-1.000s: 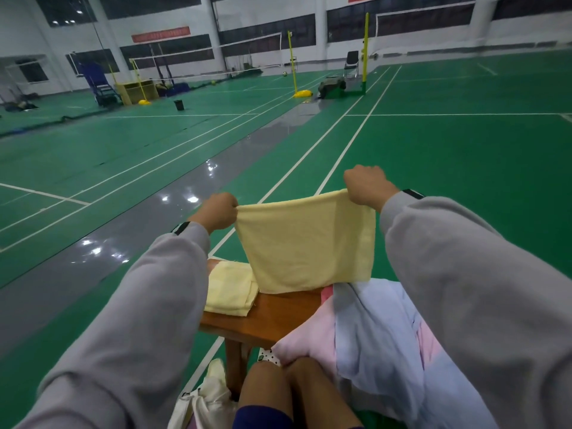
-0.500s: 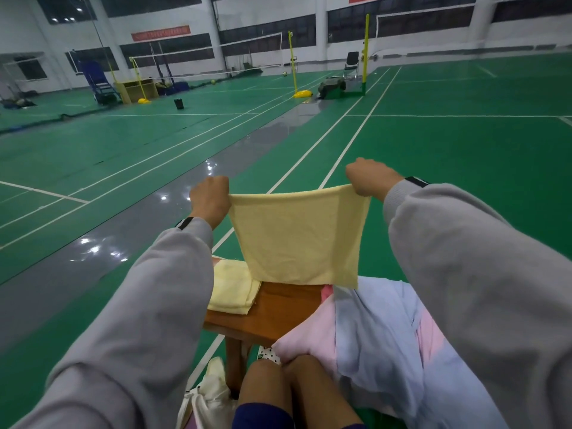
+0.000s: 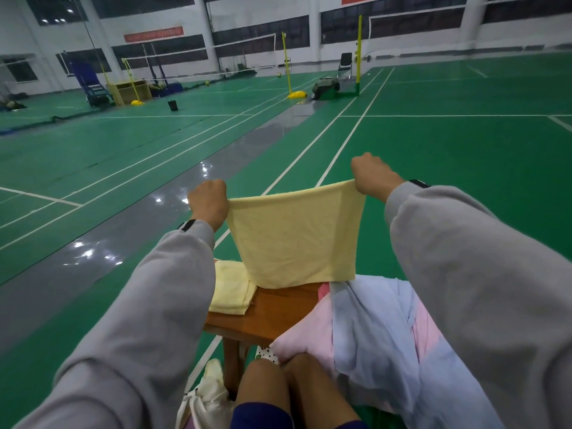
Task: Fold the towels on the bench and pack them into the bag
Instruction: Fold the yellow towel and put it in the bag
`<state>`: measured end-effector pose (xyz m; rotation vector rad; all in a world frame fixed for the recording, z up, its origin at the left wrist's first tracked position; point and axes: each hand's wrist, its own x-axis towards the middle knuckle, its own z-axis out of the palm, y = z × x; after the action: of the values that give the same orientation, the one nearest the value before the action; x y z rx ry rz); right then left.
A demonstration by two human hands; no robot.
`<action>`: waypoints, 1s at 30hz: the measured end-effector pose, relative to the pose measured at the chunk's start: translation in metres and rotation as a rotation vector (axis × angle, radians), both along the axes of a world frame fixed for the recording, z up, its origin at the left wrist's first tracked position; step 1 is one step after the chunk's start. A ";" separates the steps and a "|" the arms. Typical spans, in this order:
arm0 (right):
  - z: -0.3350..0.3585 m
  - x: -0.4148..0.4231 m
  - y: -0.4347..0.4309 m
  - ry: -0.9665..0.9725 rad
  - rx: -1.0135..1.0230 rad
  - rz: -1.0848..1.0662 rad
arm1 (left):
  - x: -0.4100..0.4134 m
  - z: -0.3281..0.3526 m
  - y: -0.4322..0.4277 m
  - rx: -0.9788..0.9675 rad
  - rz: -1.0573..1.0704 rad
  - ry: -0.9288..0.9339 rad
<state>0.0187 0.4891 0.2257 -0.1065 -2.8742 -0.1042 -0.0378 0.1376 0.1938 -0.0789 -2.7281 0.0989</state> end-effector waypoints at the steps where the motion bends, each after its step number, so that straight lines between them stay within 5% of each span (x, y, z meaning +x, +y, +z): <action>1: 0.000 0.000 -0.001 0.010 -0.014 -0.011 | 0.000 0.001 0.000 0.026 0.004 0.002; 4: -0.003 -0.009 0.004 0.043 -0.161 -0.073 | -0.007 0.001 -0.005 0.140 0.010 0.023; 7: -0.012 -0.025 0.012 0.050 -0.673 -0.198 | -0.018 -0.005 -0.014 0.360 0.013 0.008; 12: -0.023 -0.030 0.025 0.094 -1.521 -0.283 | -0.023 -0.004 -0.019 1.292 -0.173 -0.132; 16: -0.017 -0.009 0.018 0.231 -1.849 -0.127 | -0.005 0.007 -0.009 1.608 -0.294 -0.169; 22: -0.059 0.046 0.018 0.163 -1.898 -0.182 | 0.043 -0.042 -0.021 1.600 -0.357 -0.331; 30: -0.167 0.153 0.046 -0.717 -1.572 -0.411 | 0.135 -0.119 -0.055 0.999 -0.167 -1.073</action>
<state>0.1717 0.5351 0.0588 -1.0625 -2.5947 2.3611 0.0974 0.0829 0.0748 -0.0786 -3.3281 -1.7820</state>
